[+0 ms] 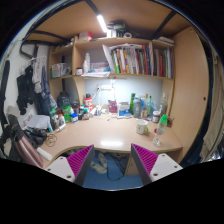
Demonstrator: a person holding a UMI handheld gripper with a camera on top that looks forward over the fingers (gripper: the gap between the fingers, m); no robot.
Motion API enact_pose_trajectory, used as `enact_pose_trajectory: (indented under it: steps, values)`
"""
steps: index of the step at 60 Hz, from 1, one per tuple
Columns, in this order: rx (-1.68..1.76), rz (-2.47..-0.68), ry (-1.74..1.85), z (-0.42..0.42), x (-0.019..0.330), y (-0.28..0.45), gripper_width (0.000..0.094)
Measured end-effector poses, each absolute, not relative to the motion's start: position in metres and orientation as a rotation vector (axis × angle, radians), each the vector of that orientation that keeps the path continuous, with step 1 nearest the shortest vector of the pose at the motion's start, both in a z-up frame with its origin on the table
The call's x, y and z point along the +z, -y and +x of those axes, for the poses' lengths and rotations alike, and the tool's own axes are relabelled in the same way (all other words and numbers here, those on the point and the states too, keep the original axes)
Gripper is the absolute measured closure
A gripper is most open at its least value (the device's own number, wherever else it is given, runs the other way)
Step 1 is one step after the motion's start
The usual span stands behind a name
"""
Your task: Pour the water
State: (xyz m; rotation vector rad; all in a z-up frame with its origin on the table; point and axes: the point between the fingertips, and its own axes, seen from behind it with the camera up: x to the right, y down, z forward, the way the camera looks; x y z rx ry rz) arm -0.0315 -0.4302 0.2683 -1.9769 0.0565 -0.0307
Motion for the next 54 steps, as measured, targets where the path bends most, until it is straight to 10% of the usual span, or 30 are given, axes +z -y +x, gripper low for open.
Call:
enact_pose_trajectory:
  steps: [30, 54]
  values:
    - [-0.170, -1.974, -0.216, 0.045, 0.245, 0.432, 0.0125]
    - [-0.218, -1.805, -0.296, 0.233, 0.169, 0.266, 0.0119]
